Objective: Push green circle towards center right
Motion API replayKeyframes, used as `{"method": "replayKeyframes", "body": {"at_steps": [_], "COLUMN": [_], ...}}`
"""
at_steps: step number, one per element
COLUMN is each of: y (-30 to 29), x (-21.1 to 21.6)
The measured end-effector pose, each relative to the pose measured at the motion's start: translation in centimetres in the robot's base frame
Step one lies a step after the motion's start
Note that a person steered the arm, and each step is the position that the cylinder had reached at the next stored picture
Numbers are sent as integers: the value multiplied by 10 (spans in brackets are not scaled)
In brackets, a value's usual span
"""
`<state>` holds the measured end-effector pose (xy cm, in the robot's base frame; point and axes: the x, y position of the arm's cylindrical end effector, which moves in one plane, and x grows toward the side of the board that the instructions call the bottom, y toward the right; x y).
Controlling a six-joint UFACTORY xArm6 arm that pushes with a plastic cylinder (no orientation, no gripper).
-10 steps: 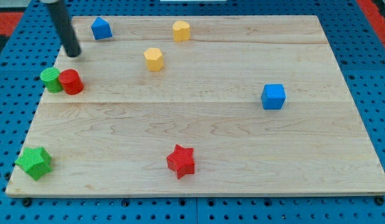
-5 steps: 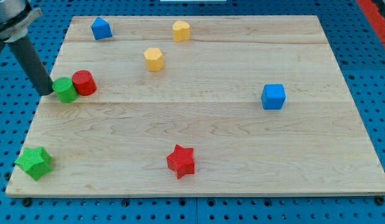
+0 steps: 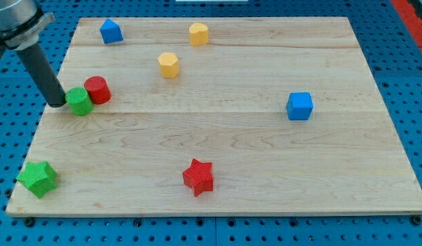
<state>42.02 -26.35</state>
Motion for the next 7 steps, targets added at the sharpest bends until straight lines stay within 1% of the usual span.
{"method": "replayKeyframes", "body": {"at_steps": [2,3,4,6,7], "y": [62,54,109,272,330], "x": [10,25,32,-38,-48]}}
